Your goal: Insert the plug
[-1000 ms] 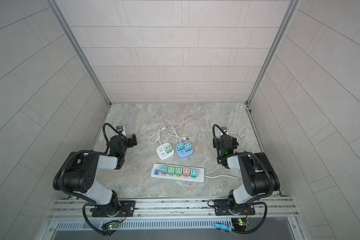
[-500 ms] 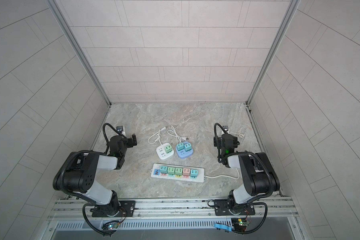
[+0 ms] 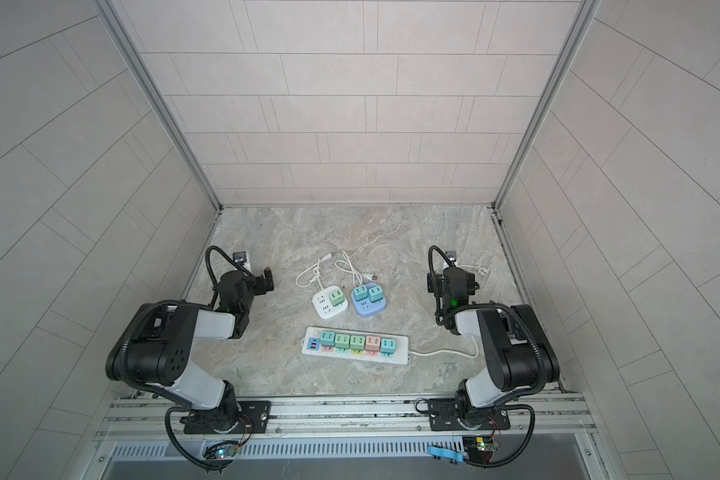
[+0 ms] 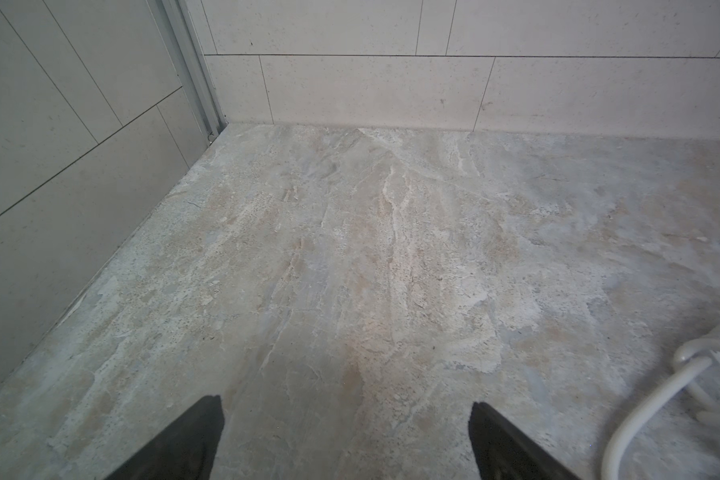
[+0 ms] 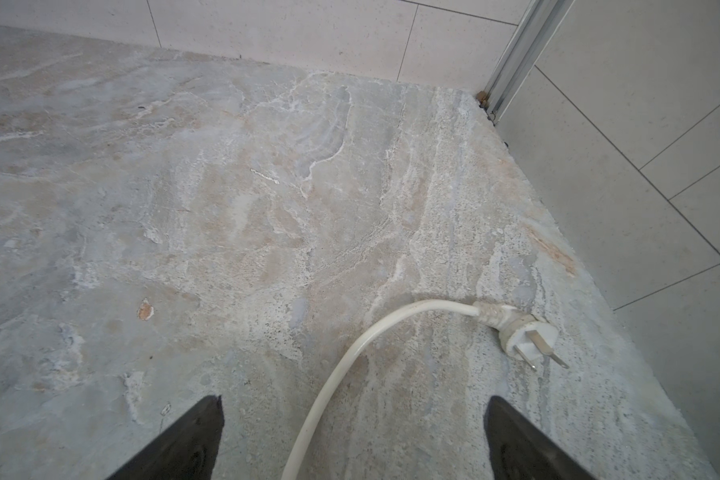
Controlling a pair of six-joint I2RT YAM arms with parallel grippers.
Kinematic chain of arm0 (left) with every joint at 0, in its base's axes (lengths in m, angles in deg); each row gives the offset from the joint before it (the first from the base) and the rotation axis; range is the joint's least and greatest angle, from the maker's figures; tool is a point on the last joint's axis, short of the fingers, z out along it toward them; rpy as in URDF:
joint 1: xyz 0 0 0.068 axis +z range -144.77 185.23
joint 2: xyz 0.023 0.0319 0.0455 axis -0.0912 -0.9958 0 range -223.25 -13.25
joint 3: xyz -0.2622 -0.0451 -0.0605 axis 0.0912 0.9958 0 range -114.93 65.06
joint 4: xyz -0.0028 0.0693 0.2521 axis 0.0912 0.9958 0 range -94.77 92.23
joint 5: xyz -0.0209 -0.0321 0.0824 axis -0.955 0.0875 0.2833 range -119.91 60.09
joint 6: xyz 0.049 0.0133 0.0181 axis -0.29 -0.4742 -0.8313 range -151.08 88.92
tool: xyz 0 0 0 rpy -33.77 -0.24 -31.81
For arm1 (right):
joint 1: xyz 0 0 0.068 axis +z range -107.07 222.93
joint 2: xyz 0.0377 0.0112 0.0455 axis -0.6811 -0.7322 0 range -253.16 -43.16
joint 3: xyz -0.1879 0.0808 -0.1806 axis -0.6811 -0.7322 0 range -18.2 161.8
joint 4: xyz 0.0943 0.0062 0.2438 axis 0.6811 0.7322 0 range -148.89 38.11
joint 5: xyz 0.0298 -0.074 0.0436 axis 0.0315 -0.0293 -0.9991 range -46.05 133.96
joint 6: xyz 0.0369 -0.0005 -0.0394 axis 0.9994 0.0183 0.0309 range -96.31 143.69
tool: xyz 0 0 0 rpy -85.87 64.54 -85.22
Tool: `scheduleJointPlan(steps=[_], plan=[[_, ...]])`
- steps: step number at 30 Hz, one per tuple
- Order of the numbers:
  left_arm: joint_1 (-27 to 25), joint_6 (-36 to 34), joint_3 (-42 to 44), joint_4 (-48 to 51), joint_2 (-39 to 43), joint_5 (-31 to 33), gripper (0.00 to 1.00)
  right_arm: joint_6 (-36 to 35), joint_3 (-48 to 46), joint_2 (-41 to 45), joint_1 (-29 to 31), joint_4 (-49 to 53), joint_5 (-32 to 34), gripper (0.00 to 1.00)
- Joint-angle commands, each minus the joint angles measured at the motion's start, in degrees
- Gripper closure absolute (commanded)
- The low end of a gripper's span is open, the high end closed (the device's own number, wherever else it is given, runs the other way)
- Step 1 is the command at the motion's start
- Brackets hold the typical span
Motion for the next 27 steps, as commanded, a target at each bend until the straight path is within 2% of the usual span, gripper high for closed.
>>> scheduleJointPlan(steps=[1, 7, 14, 16, 19, 27], plan=[[0.1, -0.2, -0.6, -0.2, 0.0, -0.1, 0.00, 0.4, 0.6, 1.0, -0.1, -0.4, 0.0, 0.00], [0.1, -0.2, -0.5, -0.2, -0.1, -0.2, 0.00, 0.4, -0.5, 1.7, -0.1, -1.8, -0.4, 0.00], [0.1, -0.2, -0.5, -0.2, 0.0, -0.2, 0.00, 1.2, -6.6, 3.8, -0.1, -10.8, 1.2, 0.00], [0.1, -0.3, -0.5, -0.2, 0.0, -0.1, 0.00, 0.6, -4.8, 2.9, -0.1, -8.2, -0.4, 0.00], [0.2, -0.2, -0.5, -0.3, 0.0, -0.2, 0.00, -1.1, 0.0, 1.2, -0.9, -1.3, -6.3, 0.00], [0.2, -0.3, -0.5, -0.3, -0.1, -0.2, 0.00, -1.1, -0.1, 1.3, -1.2, -1.2, -6.8, 0.00]])
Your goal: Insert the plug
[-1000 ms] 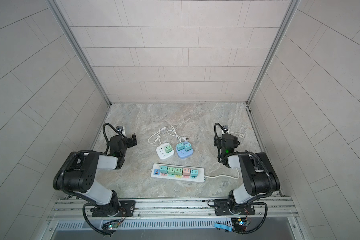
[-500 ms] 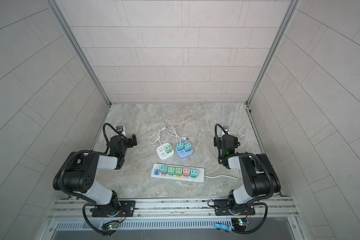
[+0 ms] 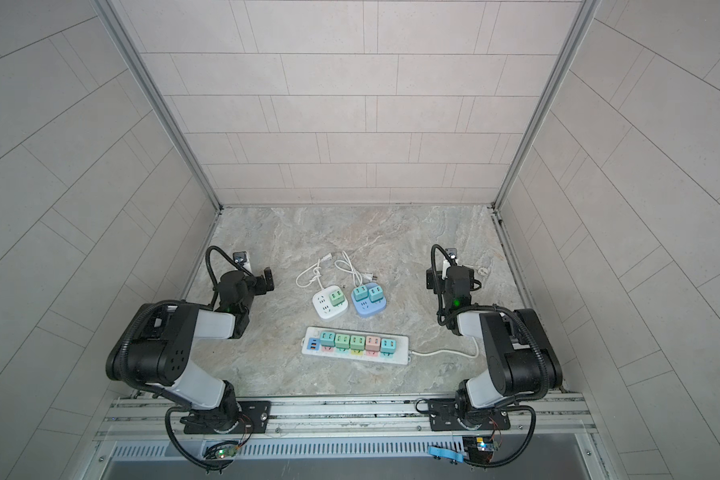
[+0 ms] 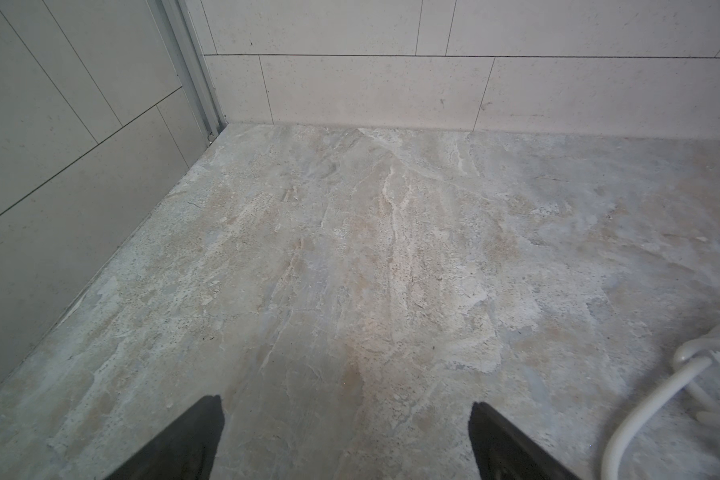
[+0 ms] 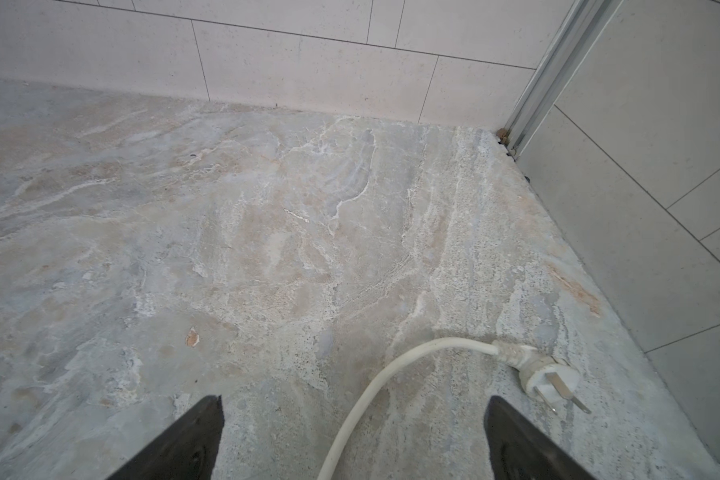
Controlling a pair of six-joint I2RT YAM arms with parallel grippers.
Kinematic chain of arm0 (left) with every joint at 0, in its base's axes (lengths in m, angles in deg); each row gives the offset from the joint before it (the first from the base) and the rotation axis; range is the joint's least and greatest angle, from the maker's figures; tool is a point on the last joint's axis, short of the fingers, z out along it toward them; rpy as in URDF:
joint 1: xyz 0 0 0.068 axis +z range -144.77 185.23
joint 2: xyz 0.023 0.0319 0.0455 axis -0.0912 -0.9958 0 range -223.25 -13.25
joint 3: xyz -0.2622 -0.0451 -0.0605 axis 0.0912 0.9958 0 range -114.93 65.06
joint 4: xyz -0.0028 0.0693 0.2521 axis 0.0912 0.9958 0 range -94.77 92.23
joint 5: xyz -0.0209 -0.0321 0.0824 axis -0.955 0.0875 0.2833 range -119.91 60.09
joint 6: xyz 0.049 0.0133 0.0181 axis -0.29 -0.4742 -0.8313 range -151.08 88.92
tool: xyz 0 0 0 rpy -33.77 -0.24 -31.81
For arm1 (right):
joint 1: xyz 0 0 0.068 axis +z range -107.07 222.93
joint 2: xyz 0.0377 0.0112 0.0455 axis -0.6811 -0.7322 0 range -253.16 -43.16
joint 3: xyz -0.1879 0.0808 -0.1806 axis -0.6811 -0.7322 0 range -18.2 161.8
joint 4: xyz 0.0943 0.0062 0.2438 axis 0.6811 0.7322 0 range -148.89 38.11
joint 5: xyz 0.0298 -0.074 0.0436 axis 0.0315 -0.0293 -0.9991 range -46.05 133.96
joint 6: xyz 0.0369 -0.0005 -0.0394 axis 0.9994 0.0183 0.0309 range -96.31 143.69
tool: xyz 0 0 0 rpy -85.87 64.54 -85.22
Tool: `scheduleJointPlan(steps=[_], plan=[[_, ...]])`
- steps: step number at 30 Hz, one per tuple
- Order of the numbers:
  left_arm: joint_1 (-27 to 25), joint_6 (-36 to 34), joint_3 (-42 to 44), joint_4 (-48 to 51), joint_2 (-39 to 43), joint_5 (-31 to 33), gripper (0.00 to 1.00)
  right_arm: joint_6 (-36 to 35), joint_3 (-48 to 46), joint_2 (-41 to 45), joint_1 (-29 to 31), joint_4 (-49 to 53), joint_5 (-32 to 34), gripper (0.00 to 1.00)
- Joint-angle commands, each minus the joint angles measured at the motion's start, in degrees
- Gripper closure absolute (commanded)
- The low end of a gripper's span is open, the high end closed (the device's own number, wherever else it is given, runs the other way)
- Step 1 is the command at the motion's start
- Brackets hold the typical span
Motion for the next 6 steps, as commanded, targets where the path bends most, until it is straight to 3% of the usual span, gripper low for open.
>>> scheduleJointPlan(steps=[1, 6], plan=[[0.1, -0.2, -0.5, -0.3, 0.0, -0.2, 0.00, -0.5, 0.2, -0.4, -0.3, 1.0, -1.0, 0.00], [0.2, -0.3, -0.5, -0.3, -0.1, -0.2, 0.00, -0.4, -0.8, 0.0, 0.0, -0.3, 0.1, 0.00]])
